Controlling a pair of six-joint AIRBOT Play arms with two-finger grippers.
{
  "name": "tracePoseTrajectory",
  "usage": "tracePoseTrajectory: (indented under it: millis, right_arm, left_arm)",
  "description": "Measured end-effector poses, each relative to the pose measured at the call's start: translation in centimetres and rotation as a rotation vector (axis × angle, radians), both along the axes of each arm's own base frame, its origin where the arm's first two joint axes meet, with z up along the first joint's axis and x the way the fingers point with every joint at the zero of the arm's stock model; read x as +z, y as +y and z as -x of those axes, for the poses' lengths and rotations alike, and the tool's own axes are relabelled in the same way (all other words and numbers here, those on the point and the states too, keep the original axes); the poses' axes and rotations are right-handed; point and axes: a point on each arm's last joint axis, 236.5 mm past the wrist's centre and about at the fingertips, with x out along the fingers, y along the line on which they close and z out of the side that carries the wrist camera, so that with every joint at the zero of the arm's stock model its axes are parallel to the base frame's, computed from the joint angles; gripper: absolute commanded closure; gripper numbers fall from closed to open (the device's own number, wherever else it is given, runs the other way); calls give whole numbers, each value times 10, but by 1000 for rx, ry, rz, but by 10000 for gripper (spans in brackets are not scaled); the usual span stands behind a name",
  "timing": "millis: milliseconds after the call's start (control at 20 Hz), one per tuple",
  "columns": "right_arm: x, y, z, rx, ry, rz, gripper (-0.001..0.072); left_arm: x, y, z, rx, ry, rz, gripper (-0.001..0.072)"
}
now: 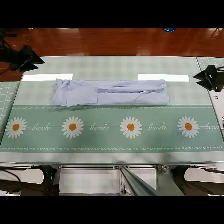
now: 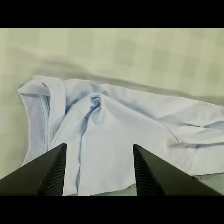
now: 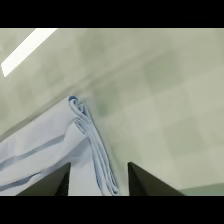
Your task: Fold the shirts.
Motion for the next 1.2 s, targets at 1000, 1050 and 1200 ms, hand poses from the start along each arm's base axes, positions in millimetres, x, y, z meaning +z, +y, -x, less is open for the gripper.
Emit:
tracePoseTrajectory:
  millis: [1000,1050,1200]
  right_arm:
    - [-125,152,-23,217,160,-213,684]
    - [-121,159,-26,236,150,-209,685]
    - [-93,171,-27,302,113,-202,685]
  left_arm:
    - [-69,-123,117,-110,-79,-32,201]
    - [-69,-124,117,-110,-80,-32,218]
    - [-69,-124,117,-111,-77,-30,687]
